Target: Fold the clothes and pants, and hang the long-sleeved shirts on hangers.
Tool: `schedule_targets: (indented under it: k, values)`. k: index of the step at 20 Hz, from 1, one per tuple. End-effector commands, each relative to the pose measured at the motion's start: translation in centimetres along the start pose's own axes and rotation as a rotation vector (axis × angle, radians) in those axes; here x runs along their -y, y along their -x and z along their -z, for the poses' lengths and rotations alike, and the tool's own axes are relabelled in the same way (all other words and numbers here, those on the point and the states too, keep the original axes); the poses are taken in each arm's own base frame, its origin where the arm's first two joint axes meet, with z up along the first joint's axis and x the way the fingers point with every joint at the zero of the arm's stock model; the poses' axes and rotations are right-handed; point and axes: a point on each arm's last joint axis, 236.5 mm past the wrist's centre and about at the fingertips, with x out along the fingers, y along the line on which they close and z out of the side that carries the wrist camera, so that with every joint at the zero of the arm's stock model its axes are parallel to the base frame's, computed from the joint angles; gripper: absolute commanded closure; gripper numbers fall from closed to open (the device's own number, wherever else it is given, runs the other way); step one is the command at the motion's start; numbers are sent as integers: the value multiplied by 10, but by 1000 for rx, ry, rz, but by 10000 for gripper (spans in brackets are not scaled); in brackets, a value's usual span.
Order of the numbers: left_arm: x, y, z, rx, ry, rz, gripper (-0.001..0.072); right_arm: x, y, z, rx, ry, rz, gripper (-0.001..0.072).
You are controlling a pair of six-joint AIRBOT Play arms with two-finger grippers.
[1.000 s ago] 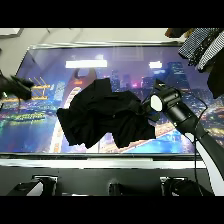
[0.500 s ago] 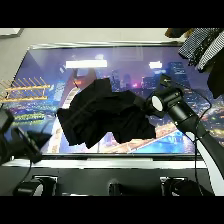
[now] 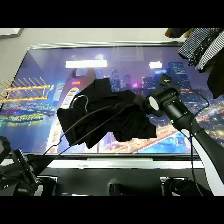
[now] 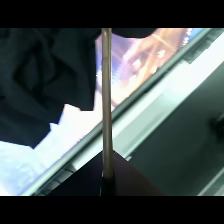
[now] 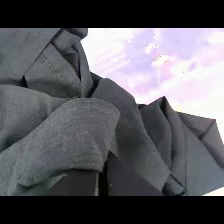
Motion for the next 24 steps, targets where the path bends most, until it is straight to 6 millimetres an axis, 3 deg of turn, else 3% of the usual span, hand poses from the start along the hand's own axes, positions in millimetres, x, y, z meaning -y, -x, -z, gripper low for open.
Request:
schedule_targets:
  k: [1, 11, 18, 24]
  values:
    - [6, -7, 3, -15, 10, 50, 687, -7, -1, -4, 15, -23, -27, 677]
    - [-20, -57, -11, -49, -35, 167, 686, -21, 23, 3, -10, -3, -118, 677]
    - [-37, -82, -23, -37, -33, 199, 686, -26, 26, 10, -35, 19, -143, 677]
    - [-38, -92, -24, -41, -51, 237, 686, -24, 69, -8, 57, 42, -209, 678]
